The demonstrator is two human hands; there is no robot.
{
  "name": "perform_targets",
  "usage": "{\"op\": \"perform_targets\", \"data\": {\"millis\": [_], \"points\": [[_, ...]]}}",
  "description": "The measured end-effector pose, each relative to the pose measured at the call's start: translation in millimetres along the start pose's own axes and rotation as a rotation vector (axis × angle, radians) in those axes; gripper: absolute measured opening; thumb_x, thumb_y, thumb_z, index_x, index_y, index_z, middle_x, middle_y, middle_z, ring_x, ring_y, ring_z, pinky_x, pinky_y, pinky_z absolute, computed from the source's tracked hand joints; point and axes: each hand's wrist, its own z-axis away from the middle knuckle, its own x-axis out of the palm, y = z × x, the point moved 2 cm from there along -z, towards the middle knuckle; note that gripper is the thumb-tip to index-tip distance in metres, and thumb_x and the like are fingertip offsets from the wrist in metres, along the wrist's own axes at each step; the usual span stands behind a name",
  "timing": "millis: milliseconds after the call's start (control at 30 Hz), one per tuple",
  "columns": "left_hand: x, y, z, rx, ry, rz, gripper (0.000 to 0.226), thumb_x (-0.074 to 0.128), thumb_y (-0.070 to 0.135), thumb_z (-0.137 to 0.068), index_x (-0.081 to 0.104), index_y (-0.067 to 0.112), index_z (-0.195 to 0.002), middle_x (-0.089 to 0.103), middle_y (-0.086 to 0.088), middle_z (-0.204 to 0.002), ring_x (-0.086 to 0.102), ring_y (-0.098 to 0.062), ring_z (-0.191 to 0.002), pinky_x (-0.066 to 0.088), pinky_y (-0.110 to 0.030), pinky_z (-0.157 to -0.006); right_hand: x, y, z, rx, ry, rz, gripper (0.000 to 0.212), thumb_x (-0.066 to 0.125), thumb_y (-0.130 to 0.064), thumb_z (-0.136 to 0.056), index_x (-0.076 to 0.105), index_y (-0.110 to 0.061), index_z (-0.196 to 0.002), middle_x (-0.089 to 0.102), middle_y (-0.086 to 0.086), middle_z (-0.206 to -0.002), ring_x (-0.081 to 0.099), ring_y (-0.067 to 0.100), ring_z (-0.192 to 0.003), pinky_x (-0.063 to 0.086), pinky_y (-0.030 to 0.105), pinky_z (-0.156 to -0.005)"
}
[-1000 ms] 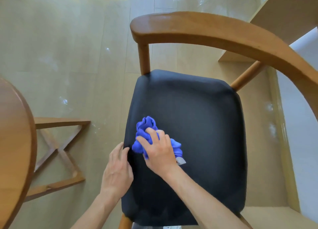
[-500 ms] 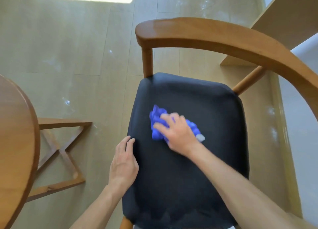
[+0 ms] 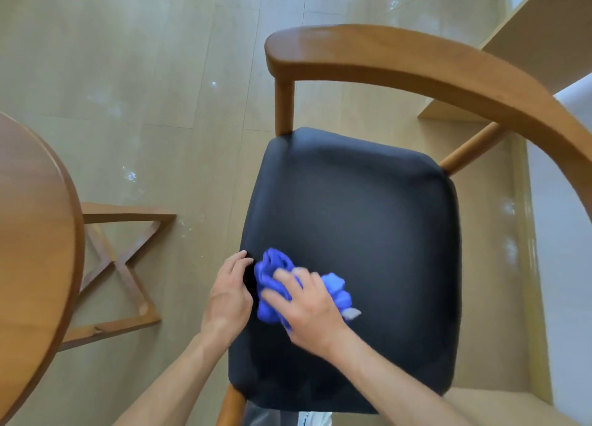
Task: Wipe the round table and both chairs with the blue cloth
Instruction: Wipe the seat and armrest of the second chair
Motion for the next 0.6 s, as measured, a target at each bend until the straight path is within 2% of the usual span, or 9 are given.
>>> {"op": "perform_targets", "data": {"millis": [100, 167, 233, 333, 433, 533, 600], "points": [[1.6, 13.7, -4.9, 0.066, -0.028, -0.119, 0.035, 0.047, 0.003, -0.093, 0.056, 0.008, -0.127, 0.042, -0.004, -0.145, 0.038, -0.021, -0.135, 0.033, -0.027, -0.104, -3.6, 3.3, 79.8, -0.251, -0.163, 0.021, 0.035, 0.048, -0.007, -0.076, 0.059, -0.024, -0.105, 0.059, 0.005, -0.110, 0.054, 0.028, -0.085, 0.043, 0.035, -0.068], [4.9, 25.4, -8.2, 0.117, -0.072, -0.227, 0.034, 0.050, 0.014, -0.095, 0.054, 0.011, -0.129, 0.034, -0.006, -0.149, 0.029, -0.022, -0.139, 0.037, -0.035, -0.104, -16.7, 20.8, 116.8, -0.372, -0.249, 0.101, 0.031, 0.049, -0.007, -0.081, 0.056, -0.027, -0.105, 0.058, 0.001, -0.110, 0.055, 0.026, -0.089, 0.046, 0.035, -0.073], [5.5, 37.7, -10.2, 0.202, -0.094, -0.322, 0.032, 0.053, 0.013, -0.093, 0.057, 0.008, -0.125, 0.035, -0.012, -0.149, 0.029, -0.028, -0.140, 0.038, -0.041, -0.105, -33.2, 49.5, 133.9, -0.334, -0.251, 0.144, 0.034, 0.057, -0.009, -0.079, 0.058, -0.028, -0.106, 0.061, 0.002, -0.115, 0.058, 0.028, -0.092, 0.048, 0.036, -0.074], [9.0, 57.8, -3.1, 0.445, -0.160, -0.367, 0.026, 0.058, 0.009, -0.089, 0.064, 0.005, -0.114, 0.050, -0.015, -0.137, 0.044, -0.033, -0.129, 0.045, -0.044, -0.097, -56.1, 86.3, 132.7, 0.078, -0.182, 0.128, 0.048, 0.080, -0.013, -0.059, 0.069, -0.023, -0.104, 0.063, 0.014, -0.116, 0.062, 0.036, -0.087, 0.052, 0.040, -0.068], [17.2, 71.1, 14.9, 0.532, -0.249, -0.236, 0.032, 0.055, 0.021, -0.093, 0.060, 0.009, -0.122, 0.053, -0.005, -0.132, 0.047, -0.023, -0.123, 0.044, -0.036, -0.099, -54.1, 64.5, 116.3, 0.411, -0.058, 0.001, 0.050, 0.085, -0.010, -0.057, 0.071, -0.015, -0.105, 0.061, 0.017, -0.113, 0.060, 0.037, -0.082, 0.054, 0.041, -0.065], [17.8, 70.2, 28.8, 0.363, -0.185, -0.080, 0.039, 0.051, 0.024, -0.095, 0.049, 0.016, -0.133, 0.045, 0.003, -0.134, 0.041, -0.012, -0.123, 0.036, -0.023, -0.098, -36.5, 19.8, 83.3, 0.824, 0.124, -0.315, 0.045, 0.074, -0.020, -0.079, 0.061, -0.019, -0.122, 0.047, 0.010, -0.131, 0.050, 0.030, -0.108, 0.050, 0.039, -0.085], [13.2, 62.9, 30.6, 0.198, -0.090, -0.010, 0.041, 0.050, 0.020, -0.095, 0.046, 0.016, -0.135, 0.042, 0.003, -0.134, 0.039, -0.013, -0.123, 0.032, -0.023, -0.099, -27.4, -3.9, 56.9, 0.985, 0.196, -0.405, 0.050, 0.069, -0.029, -0.083, 0.053, -0.022, -0.130, 0.039, 0.009, -0.139, 0.043, 0.027, -0.117, 0.045, 0.036, -0.093]]}}
